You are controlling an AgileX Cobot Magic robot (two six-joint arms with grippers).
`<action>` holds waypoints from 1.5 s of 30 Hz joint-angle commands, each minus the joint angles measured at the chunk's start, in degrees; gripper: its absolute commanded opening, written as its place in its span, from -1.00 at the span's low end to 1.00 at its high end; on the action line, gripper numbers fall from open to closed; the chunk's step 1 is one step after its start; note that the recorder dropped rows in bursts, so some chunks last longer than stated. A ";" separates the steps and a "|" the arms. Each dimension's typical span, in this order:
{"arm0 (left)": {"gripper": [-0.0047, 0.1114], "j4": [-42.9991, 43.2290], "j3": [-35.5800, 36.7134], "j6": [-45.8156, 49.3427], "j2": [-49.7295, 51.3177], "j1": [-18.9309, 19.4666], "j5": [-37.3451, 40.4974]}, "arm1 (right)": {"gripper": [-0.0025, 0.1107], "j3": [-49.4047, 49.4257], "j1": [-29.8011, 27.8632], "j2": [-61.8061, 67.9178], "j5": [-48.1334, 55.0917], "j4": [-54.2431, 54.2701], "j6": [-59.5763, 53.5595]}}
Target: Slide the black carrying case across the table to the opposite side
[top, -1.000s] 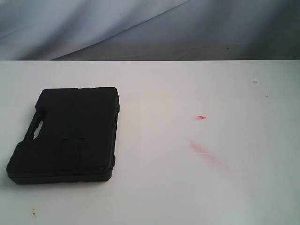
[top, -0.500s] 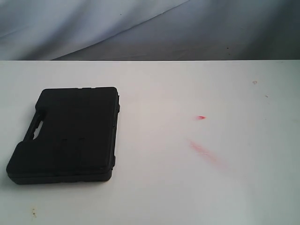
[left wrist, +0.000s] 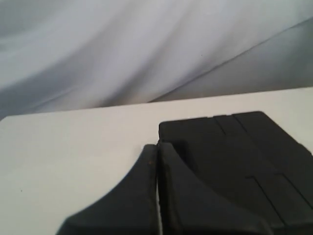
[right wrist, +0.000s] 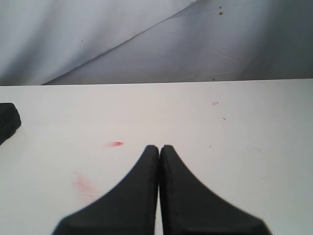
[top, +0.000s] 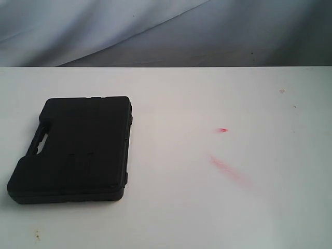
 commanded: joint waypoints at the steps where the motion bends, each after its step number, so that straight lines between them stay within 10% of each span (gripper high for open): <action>1: -0.92 0.21 0.27 -0.31 -0.16 -0.26 2.33 | -0.96 0.15 -0.53 -0.19 -0.10 0.41 0.13; 45: -0.92 0.43 0.27 -0.21 -0.16 -0.26 4.17 | -0.96 0.15 -0.53 -0.19 -0.10 0.41 0.13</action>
